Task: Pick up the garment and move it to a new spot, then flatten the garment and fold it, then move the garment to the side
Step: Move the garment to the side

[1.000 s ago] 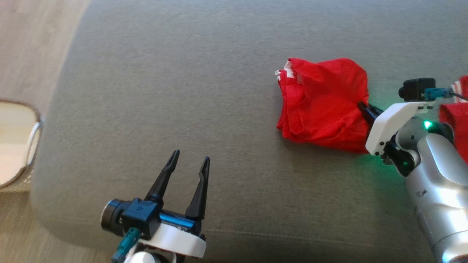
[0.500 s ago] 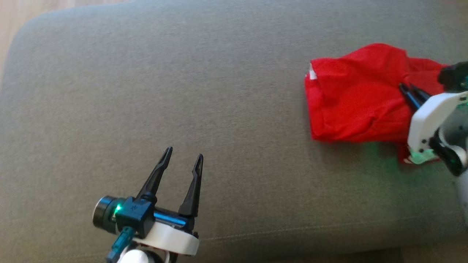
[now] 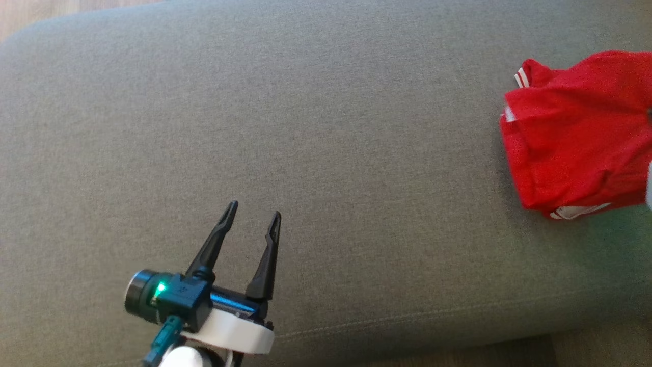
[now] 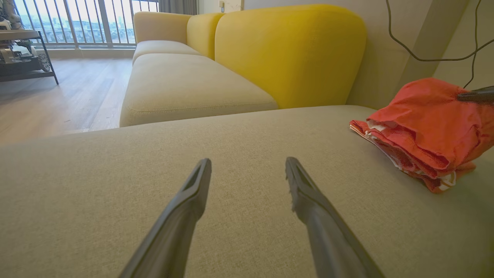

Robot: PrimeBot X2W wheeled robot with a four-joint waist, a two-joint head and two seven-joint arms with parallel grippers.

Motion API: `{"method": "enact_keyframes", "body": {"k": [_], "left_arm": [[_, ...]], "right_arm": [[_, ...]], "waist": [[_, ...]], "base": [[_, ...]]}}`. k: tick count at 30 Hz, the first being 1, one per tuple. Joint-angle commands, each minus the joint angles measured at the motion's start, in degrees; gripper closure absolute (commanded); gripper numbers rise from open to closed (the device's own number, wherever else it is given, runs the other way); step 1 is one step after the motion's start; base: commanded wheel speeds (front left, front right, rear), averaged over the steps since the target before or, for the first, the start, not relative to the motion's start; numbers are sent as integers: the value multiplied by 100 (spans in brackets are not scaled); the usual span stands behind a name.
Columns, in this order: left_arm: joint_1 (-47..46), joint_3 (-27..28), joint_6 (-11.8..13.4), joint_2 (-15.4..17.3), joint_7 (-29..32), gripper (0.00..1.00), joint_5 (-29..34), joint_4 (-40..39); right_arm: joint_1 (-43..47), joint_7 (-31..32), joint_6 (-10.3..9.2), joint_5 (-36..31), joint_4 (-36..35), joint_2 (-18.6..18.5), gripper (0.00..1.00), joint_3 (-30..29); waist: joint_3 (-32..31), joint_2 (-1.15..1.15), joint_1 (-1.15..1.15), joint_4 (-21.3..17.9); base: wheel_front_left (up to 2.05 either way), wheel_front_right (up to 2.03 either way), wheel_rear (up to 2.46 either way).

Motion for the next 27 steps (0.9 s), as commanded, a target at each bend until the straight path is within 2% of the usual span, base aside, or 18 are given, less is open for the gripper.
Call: {"method": "enact_keyframes", "body": {"k": [1,2,3,4,9,13,20,25,27], "left_arm": [[-136,219,3,-17,-28,0,42,-252],[-138,230,3,-17,-28,0,37,-287],[-138,239,7,-17,-28,0,38,-329],[-131,242,11,-17,-28,0,35,-360],[-31,329,154,-17,-28,0,-119,-469],[69,443,298,-17,-28,0,-370,-498],[147,667,636,-17,-28,0,-545,-655],[273,716,717,-17,-28,0,-561,-612],[305,732,745,-17,-28,0,-569,-609]], "right_arm": [[29,-60,-2,-111,-219,-167,92,-61],[39,-95,-2,-214,-192,-155,85,-134],[40,-146,-2,-329,-154,-134,61,-231],[38,-216,-2,-459,-116,-101,0,-330],[87,-594,-2,-1086,-66,133,0,-630],[134,-1037,-2,-1453,-308,357,0,-657],[705,-2105,-2,-1402,-1143,1400,0,-243],[1324,-2933,-2,-1285,-1319,2166,0,97],[1428,-3134,-2,-1253,-1326,2275,0,148]], "waist": [[1,0,0,8],[-1,0,0,11],[-6,0,0,14],[-21,0,0,19],[-171,0,0,25],[-338,0,0,11],[-634,0,0,74],[-903,0,0,170],[-953,0,0,186]], "base": [[0,0,0],[0,0,0],[0,0,0],[0,0,0],[0,0,0],[0,0,0],[0,0,0],[0,0,0],[0,0,0]]}}
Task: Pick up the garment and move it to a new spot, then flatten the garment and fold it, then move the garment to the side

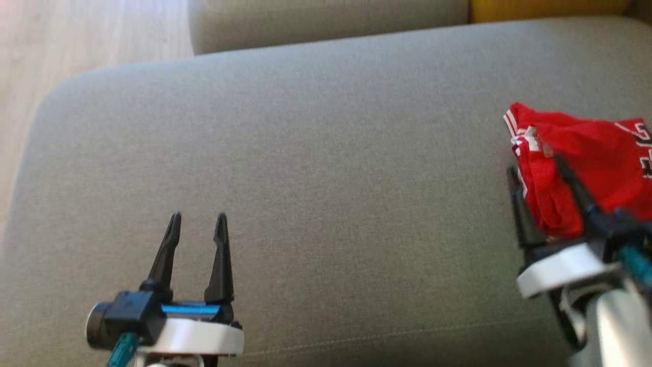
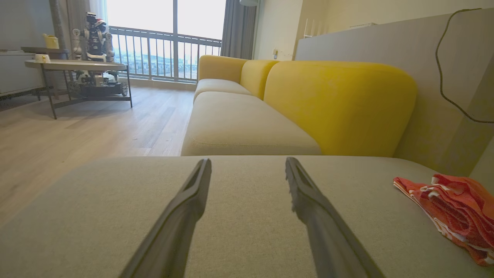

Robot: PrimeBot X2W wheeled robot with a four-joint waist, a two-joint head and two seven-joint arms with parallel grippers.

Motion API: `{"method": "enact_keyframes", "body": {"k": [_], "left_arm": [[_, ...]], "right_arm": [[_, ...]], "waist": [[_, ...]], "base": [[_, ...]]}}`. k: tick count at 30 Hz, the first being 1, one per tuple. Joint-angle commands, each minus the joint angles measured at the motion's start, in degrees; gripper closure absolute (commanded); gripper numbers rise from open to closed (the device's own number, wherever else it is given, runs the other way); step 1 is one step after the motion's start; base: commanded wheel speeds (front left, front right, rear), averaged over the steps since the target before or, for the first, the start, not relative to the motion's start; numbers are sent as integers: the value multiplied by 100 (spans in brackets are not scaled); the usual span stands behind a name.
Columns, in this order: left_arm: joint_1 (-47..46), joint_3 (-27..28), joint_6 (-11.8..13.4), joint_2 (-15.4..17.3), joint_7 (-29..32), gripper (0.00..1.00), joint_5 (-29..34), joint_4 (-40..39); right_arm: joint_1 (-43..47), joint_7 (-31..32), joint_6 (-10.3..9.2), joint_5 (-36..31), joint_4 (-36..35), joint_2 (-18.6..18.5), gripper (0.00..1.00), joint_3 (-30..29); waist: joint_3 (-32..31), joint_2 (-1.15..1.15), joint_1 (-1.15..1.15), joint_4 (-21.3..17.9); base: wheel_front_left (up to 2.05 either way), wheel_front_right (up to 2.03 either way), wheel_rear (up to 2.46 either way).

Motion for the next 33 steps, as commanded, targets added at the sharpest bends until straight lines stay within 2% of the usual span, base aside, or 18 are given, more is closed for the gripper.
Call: {"method": "enact_keyframes", "body": {"k": [1,5,8,11,26,27,33], "left_arm": [[-86,238,58,-17,-28,0,-46,-169],[30,261,179,-17,-28,0,-90,-100],[127,263,229,-17,-28,0,-64,-3],[189,304,269,-9,-28,0,157,83],[307,351,162,-14,-28,0,291,295],[496,156,175,2,0,100,244,494],[512,164,162,10,35,100,-51,638]], "right_arm": [[-94,-285,-2,69,-233,33,0,165],[369,-751,-2,356,16,148,0,490],[668,-837,-2,792,201,152,0,631],[808,-846,-2,1025,21,154,0,598],[1141,-849,-2,1152,-173,155,0,708],[1302,-789,0,1113,65,193,100,557],[1304,-745,0,1397,257,187,100,572]], "waist": [[-127,0,1,69],[-308,0,1,211],[-397,0,1,323],[-433,0,1,415],[-489,0,1,547],[-489,0,1,549],[-483,0,1,537]], "base": [[0,0,0],[0,0,0],[0,0,0],[0,0,0],[0,0,0],[0,0,0],[0,0,0]]}}
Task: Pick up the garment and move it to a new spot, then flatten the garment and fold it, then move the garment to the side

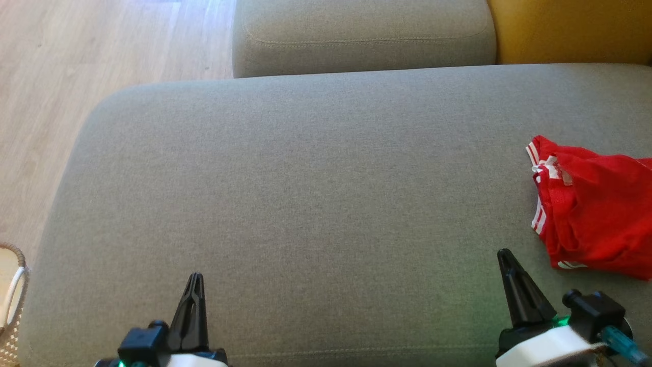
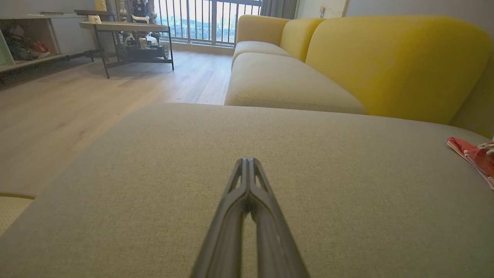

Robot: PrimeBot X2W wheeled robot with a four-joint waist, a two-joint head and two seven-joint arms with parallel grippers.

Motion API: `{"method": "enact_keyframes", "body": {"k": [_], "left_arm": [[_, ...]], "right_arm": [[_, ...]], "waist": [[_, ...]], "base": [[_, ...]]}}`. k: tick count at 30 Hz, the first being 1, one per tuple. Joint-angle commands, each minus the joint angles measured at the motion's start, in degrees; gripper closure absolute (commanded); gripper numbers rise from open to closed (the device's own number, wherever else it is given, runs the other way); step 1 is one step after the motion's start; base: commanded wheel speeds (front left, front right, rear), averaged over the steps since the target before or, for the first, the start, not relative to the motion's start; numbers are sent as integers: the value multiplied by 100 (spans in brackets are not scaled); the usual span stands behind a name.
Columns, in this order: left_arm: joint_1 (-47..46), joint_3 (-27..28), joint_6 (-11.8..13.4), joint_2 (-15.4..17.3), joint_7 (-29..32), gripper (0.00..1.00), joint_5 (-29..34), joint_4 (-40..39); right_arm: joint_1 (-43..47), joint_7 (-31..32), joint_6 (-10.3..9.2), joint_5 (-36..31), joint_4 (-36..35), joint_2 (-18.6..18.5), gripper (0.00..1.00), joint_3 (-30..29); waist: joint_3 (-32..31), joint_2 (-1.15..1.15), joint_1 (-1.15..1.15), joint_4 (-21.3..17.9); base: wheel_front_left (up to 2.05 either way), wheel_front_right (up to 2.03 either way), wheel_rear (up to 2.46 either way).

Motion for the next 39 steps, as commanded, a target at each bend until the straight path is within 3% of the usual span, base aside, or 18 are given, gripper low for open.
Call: {"method": "enact_keyframes", "body": {"k": [1,39], "left_arm": [[-163,37,-21,16,38,100,-167,-198],[-747,440,-482,143,555,100,-2921,318]], "right_arm": [[-149,29,0,184,-183,-24,100,6],[-558,551,-1,2899,135,-149,100,-10]], "waist": [[2,0,0,-5],[36,0,0,-117]], "base": [[0,0,0],[0,0,0]]}}
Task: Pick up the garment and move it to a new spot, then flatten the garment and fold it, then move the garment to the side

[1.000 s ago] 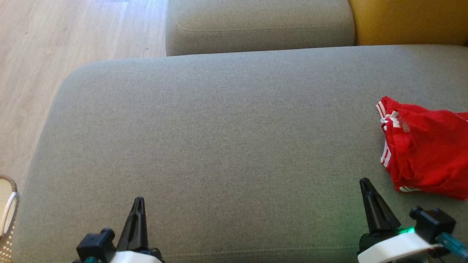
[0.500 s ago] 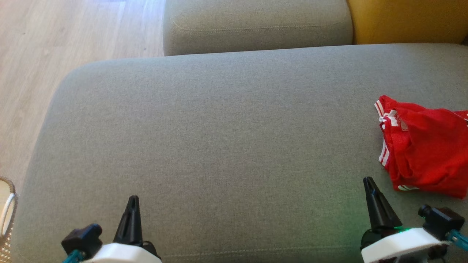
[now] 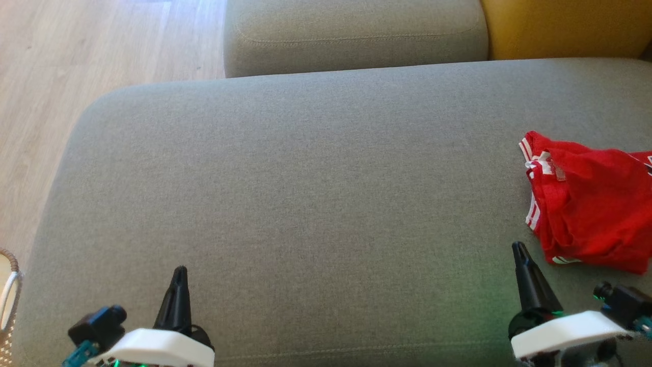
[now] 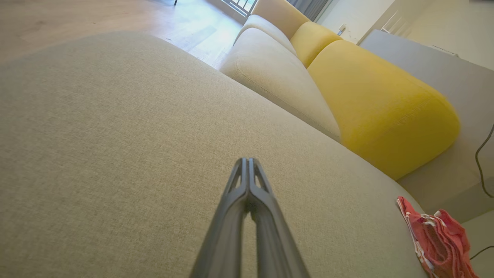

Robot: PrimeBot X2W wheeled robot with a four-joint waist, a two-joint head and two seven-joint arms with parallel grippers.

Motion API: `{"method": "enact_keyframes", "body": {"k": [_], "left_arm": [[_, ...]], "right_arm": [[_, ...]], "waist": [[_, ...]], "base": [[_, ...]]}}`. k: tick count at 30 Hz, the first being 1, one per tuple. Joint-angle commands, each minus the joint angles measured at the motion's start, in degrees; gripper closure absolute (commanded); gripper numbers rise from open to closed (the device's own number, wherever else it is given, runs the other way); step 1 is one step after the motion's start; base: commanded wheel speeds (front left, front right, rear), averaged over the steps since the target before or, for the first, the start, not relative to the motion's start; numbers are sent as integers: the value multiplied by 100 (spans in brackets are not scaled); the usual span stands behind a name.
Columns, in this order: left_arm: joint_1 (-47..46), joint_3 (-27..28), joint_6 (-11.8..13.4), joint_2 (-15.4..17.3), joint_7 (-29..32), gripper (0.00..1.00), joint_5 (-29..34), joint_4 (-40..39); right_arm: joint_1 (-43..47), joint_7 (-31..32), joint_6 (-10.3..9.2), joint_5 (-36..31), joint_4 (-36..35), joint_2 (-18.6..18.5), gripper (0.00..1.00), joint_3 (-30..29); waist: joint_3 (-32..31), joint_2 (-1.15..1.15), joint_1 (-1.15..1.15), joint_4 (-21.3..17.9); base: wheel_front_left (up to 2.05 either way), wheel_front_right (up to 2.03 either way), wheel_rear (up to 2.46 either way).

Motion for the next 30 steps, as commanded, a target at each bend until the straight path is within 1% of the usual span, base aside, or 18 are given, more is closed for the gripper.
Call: {"method": "enact_keyframes", "body": {"k": [1,14,30], "left_arm": [[-307,145,-43,87,29,100,-175,-133],[-501,327,-201,106,242,100,-1157,17],[-713,535,-369,117,481,100,-2199,185]], "right_arm": [[-336,52,-1,184,-160,-110,100,8],[-479,266,-1,1157,-51,-131,100,-27],[-634,505,-1,2189,68,-146,100,-75]], "waist": [[1,0,0,-4],[15,0,0,-45],[29,0,0,-90]], "base": [[0,0,0],[0,0,0],[0,0,0]]}}
